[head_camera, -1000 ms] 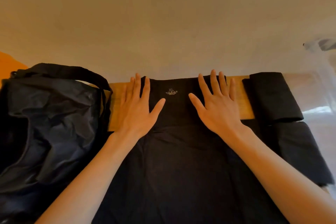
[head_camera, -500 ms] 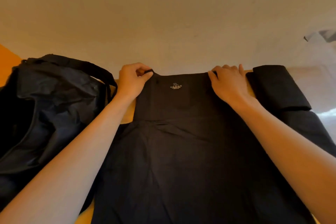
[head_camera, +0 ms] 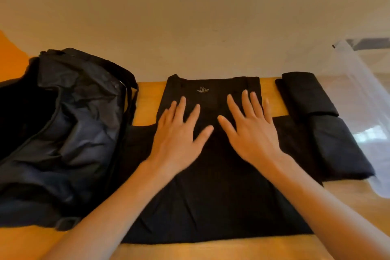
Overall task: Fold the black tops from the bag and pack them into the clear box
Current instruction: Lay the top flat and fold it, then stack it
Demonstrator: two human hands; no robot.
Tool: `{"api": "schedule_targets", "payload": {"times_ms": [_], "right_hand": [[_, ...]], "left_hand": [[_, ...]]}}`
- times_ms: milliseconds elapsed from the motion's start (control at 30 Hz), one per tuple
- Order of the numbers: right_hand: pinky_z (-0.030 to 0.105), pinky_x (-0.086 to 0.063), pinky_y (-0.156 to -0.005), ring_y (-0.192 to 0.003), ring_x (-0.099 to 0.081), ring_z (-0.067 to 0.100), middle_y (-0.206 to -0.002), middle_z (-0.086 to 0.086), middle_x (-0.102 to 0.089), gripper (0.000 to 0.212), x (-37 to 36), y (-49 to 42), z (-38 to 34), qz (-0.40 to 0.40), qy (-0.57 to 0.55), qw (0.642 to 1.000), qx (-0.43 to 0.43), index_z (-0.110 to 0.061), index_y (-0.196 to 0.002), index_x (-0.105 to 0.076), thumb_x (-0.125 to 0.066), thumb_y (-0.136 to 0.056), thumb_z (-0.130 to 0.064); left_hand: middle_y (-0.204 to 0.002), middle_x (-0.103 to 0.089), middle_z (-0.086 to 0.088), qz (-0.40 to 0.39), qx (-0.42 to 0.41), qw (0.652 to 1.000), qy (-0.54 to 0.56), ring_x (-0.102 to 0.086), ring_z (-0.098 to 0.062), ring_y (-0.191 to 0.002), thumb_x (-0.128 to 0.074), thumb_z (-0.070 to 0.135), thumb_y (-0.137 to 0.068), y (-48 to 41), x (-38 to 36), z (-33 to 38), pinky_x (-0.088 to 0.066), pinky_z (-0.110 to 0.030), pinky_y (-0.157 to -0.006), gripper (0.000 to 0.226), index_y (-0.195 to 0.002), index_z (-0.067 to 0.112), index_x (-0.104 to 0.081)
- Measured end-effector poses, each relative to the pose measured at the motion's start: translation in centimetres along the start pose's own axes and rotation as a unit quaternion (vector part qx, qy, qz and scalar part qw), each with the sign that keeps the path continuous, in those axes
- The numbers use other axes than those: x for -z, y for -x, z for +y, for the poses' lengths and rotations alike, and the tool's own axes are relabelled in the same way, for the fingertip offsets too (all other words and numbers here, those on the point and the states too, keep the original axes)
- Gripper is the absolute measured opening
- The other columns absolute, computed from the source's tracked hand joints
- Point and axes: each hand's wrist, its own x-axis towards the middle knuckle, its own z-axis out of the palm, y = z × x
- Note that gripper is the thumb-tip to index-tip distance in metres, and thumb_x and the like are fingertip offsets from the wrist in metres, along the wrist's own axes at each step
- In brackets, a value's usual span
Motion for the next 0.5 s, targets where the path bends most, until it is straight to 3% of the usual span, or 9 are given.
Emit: {"api": "schedule_targets", "payload": {"times_ms": [100,200,267,333,400,467,500], "right_hand": [[0.046,0.016,-0.124,-0.155,0.018,0.025,-0.170,0.007,0.011,0.074,-1.2,2.3,-0.5,-0.038,0.015,0.999,-0.001,-0.035,-0.162,0.008,0.001,-0.098,-0.072],[0.045,0.015,-0.124,-0.156,0.017,0.024,-0.171,0.006,0.010,0.072,-1.2,2.2,-0.3,-0.045,0.012,0.999,-0.003,-0.037,-0.161,0.007,-0.003,-0.098,-0.071],[0.045,0.012,-0.126,-0.158,0.005,0.025,-0.171,0.007,-0.005,0.067,-0.2,2.1,1.0,-0.034,-0.011,0.999,0.006,-0.035,-0.163,-0.005,-0.013,-0.103,-0.064],[0.049,0.001,-0.128,-0.153,-0.025,0.029,-0.161,0.009,-0.038,0.055,1.8,1.7,4.0,0.006,-0.017,1.000,-0.001,-0.028,-0.158,-0.033,-0.030,-0.107,-0.049],[0.052,-0.007,-0.127,-0.136,-0.046,0.032,-0.140,0.009,-0.059,0.042,4.0,0.8,7.3,0.006,0.044,0.999,-0.011,-0.022,-0.140,-0.057,-0.043,-0.105,-0.040],[0.050,0.001,-0.126,-0.139,-0.043,0.032,-0.142,0.009,-0.056,0.038,5.2,-0.1,9.4,-0.041,0.118,0.992,0.014,-0.024,-0.132,-0.064,-0.050,-0.102,-0.043],[0.048,0.007,-0.125,-0.145,-0.036,0.032,-0.148,0.009,-0.050,0.039,5.4,-0.4,9.9,-0.059,0.142,0.988,0.034,-0.025,-0.132,-0.064,-0.052,-0.101,-0.045]], "left_hand": [[-0.171,0.011,-0.007,-0.016,-0.004,0.998,-0.061,0.014,-0.026,-0.157,-0.007,0.074,-0.096,3.0,-2.3,0.1,0.004,-0.044,-0.127,0.079,-0.163,0.033,-0.001],[-0.171,0.009,-0.008,0.003,-0.016,0.999,-0.047,0.012,-0.025,-0.157,-0.008,0.071,-0.098,3.2,-2.3,-0.4,0.001,-0.044,-0.128,0.076,-0.163,0.032,0.004],[-0.172,0.002,-0.007,0.012,-0.010,1.000,-0.010,0.005,-0.025,-0.158,-0.019,0.064,-0.104,2.9,-0.8,-1.3,-0.003,-0.042,-0.127,0.071,-0.164,0.029,0.000],[-0.167,-0.020,-0.009,0.020,0.023,0.999,-0.023,-0.018,-0.031,-0.154,-0.033,0.048,-0.108,2.7,1.4,-3.0,-0.020,-0.043,-0.123,0.066,-0.164,0.022,-0.011],[-0.143,-0.046,-0.016,0.011,0.034,0.994,-0.100,-0.046,-0.037,-0.128,-0.044,0.027,-0.104,2.4,3.6,-4.8,-0.041,-0.044,-0.103,0.056,-0.154,0.010,-0.028],[-0.125,-0.049,-0.015,-0.041,0.024,0.985,-0.165,-0.051,-0.036,-0.109,-0.051,0.015,-0.099,2.2,4.5,-5.8,-0.039,-0.038,-0.081,0.041,-0.137,0.006,-0.040],[-0.123,-0.048,-0.014,-0.063,0.019,0.980,-0.188,-0.051,-0.035,-0.107,-0.053,0.012,-0.097,2.1,4.7,-6.0,-0.034,-0.035,-0.077,0.037,-0.132,0.007,-0.042]]}}
